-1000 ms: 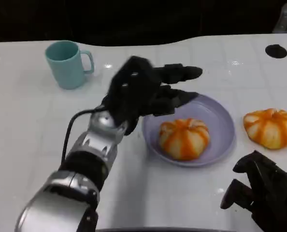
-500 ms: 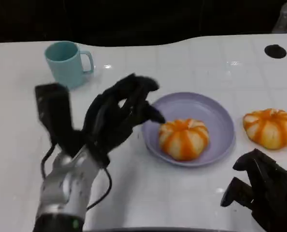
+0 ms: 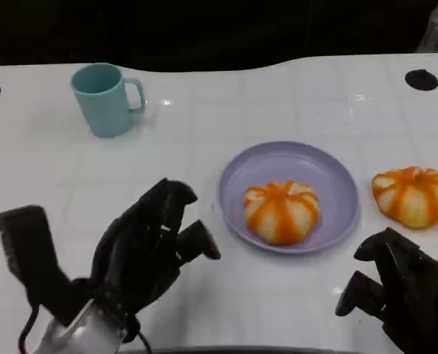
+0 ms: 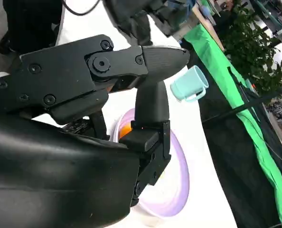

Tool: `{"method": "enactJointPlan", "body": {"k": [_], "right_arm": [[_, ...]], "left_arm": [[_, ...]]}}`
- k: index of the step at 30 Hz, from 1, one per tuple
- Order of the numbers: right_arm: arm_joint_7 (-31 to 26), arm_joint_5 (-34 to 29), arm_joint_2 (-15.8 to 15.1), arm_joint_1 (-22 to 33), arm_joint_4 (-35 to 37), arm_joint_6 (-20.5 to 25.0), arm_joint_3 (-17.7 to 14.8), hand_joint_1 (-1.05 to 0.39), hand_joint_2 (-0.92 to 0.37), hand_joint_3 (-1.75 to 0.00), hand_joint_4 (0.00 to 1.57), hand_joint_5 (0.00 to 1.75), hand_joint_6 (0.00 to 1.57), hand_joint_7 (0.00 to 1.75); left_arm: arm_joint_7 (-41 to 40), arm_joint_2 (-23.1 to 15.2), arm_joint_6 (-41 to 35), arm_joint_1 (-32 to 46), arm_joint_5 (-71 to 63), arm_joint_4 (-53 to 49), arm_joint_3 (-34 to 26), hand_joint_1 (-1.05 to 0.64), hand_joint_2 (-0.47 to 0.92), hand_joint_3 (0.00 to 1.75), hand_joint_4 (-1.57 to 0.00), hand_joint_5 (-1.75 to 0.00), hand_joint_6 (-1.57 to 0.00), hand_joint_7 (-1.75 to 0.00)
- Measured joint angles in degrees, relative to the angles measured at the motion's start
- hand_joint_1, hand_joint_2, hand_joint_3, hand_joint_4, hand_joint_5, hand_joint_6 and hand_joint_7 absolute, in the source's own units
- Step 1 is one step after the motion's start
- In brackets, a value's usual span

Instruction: Grasp the bread from the table and place it into the plate.

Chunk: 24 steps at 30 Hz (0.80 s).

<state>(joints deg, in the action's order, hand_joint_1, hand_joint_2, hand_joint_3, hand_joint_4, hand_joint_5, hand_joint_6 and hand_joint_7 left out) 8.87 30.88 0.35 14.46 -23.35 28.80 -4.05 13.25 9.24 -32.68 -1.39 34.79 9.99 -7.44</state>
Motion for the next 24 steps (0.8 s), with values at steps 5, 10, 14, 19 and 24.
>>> {"method": "enactJointPlan", "body": {"k": [5,10,14,19,24], "right_arm": [[0.0,0.0,0.0,0.0,0.0,0.0,0.1,-0.51,-0.92,-0.26,0.63,1.75,0.49,1.62],[0.0,-0.1,0.0,0.0,-0.1,0.0,0.2,-0.51,-0.92,-0.27,0.62,1.75,0.49,1.62],[0.0,-0.2,0.0,0.0,-0.1,0.0,0.1,-0.51,-0.92,-0.28,0.62,1.75,0.48,1.62],[0.3,-0.1,-0.2,0.1,-0.3,0.0,0.1,-0.52,-0.92,-0.28,0.62,1.75,0.47,1.62],[0.3,-0.1,-0.2,0.2,-0.8,0.0,0.1,-0.50,-0.92,-0.27,0.61,1.75,0.47,1.62]], "left_arm": [[-2.6,-0.2,-2.4,4.7,1.2,3.9,-0.2,-0.54,0.92,0.54,-0.81,-1.75,-0.55,-1.75],[-3.7,-0.2,-2.9,7.7,1.5,5.1,-0.1,-0.54,0.92,0.55,-0.82,-1.75,-0.57,-1.75],[-3.8,-0.7,-1.7,7.9,1.4,5.1,0.0,-0.54,0.92,0.51,-0.83,-1.75,-0.58,-1.75],[-3.8,-1.1,-0.6,8.2,1.2,5.0,0.0,-0.54,0.92,0.48,-0.82,-1.75,-0.57,-1.75],[-3.8,-1.8,0.5,8.2,0.7,4.0,0.1,-0.54,0.92,0.48,-0.82,-1.75,-0.57,-1.75]]}}
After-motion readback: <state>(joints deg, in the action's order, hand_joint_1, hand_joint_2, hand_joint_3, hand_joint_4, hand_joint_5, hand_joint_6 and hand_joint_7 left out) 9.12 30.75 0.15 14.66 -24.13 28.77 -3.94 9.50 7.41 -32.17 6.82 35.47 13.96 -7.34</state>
